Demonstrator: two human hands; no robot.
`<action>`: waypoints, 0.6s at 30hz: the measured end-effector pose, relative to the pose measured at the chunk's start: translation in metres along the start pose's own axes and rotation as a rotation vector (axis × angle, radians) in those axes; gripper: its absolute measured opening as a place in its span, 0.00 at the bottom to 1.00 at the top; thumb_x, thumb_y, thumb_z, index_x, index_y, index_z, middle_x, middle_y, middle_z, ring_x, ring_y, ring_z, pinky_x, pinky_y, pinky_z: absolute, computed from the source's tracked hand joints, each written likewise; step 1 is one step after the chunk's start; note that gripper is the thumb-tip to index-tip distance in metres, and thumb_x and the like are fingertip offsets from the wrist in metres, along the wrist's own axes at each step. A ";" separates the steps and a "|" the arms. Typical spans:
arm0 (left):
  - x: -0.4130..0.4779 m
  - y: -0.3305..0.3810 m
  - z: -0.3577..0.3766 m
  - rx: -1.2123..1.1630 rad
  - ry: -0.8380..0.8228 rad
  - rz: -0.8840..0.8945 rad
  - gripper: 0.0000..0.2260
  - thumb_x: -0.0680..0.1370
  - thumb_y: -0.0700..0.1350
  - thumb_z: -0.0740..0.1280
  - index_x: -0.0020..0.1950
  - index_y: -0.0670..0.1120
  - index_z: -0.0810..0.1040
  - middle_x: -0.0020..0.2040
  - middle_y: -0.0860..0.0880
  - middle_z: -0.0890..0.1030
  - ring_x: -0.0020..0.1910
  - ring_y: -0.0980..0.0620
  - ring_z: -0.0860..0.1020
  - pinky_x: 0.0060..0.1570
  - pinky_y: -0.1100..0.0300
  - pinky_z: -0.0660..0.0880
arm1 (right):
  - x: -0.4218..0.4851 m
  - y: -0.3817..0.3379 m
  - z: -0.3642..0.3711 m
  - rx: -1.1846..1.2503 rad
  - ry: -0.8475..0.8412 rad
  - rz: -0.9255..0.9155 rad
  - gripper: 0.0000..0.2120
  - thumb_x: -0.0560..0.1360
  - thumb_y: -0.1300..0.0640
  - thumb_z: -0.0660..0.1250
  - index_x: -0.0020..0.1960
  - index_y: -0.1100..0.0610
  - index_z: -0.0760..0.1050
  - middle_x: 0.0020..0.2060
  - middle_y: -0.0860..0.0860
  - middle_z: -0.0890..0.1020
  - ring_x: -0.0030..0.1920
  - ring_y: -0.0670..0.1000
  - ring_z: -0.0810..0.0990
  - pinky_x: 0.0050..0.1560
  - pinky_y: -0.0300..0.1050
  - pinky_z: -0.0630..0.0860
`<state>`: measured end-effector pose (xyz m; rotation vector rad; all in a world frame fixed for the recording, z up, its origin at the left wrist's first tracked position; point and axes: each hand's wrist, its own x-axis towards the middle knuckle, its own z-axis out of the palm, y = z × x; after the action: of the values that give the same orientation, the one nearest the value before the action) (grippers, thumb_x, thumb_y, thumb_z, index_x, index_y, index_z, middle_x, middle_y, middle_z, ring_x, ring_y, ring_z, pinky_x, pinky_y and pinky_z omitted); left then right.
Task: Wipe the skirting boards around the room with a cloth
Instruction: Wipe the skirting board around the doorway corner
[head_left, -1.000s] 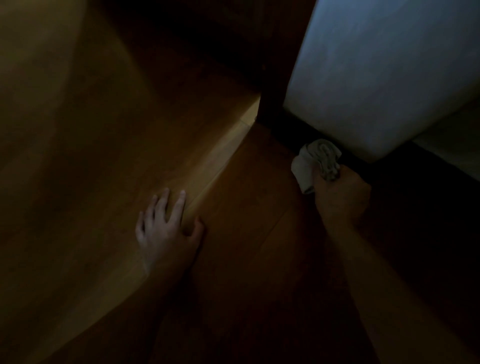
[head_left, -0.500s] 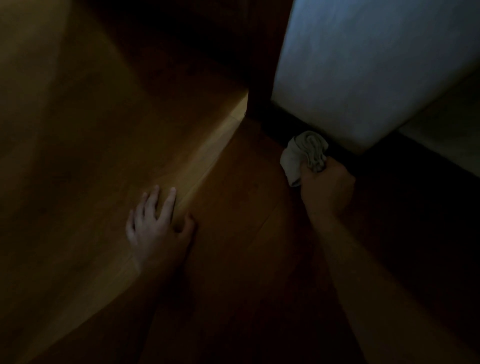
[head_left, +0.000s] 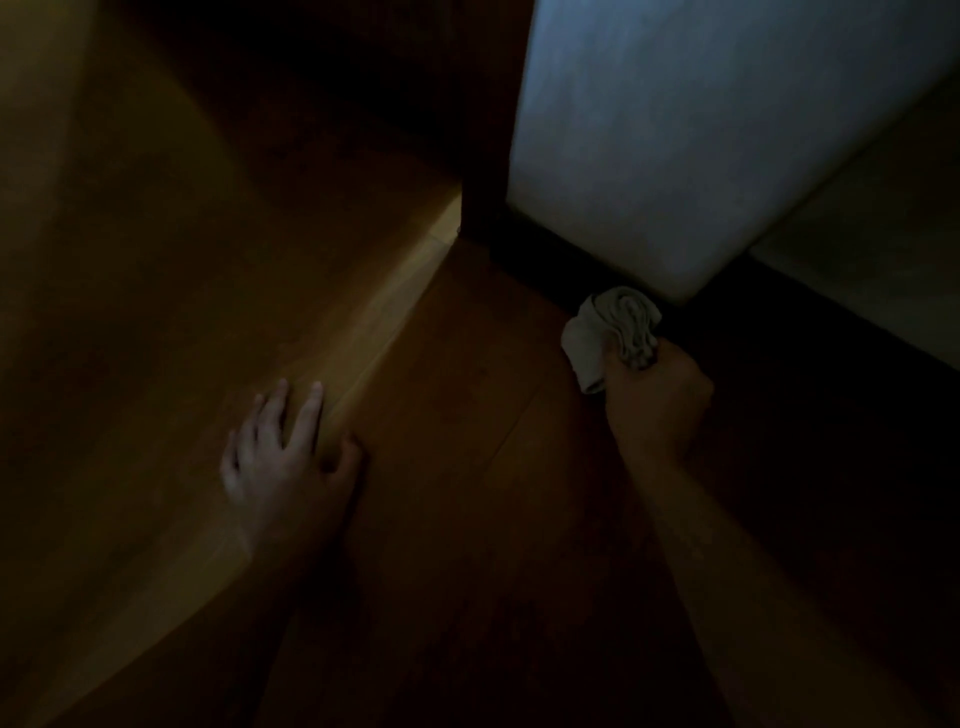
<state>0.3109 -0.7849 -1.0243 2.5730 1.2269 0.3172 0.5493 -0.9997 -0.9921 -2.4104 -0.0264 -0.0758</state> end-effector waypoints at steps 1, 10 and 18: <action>0.000 0.002 -0.001 -0.004 0.004 -0.003 0.29 0.76 0.59 0.64 0.76 0.52 0.70 0.77 0.43 0.67 0.77 0.41 0.63 0.71 0.35 0.57 | -0.001 0.005 -0.003 -0.009 0.014 -0.001 0.16 0.74 0.45 0.71 0.42 0.59 0.79 0.36 0.52 0.80 0.33 0.48 0.78 0.33 0.39 0.72; -0.001 0.000 0.000 -0.003 0.011 0.015 0.28 0.78 0.54 0.69 0.76 0.52 0.68 0.77 0.42 0.67 0.76 0.39 0.63 0.70 0.31 0.59 | 0.000 0.000 0.000 -0.052 0.006 -0.015 0.15 0.74 0.42 0.70 0.40 0.54 0.77 0.35 0.48 0.79 0.31 0.44 0.75 0.29 0.35 0.69; 0.000 0.000 -0.003 0.021 -0.051 -0.012 0.30 0.77 0.54 0.71 0.78 0.53 0.66 0.78 0.44 0.64 0.78 0.41 0.60 0.73 0.34 0.56 | 0.000 -0.008 0.007 -0.045 -0.014 -0.005 0.15 0.75 0.45 0.70 0.44 0.58 0.80 0.38 0.52 0.81 0.34 0.46 0.75 0.29 0.33 0.63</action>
<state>0.3099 -0.7841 -1.0221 2.5737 1.2331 0.2364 0.5496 -0.9897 -0.9919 -2.4563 -0.0370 -0.0626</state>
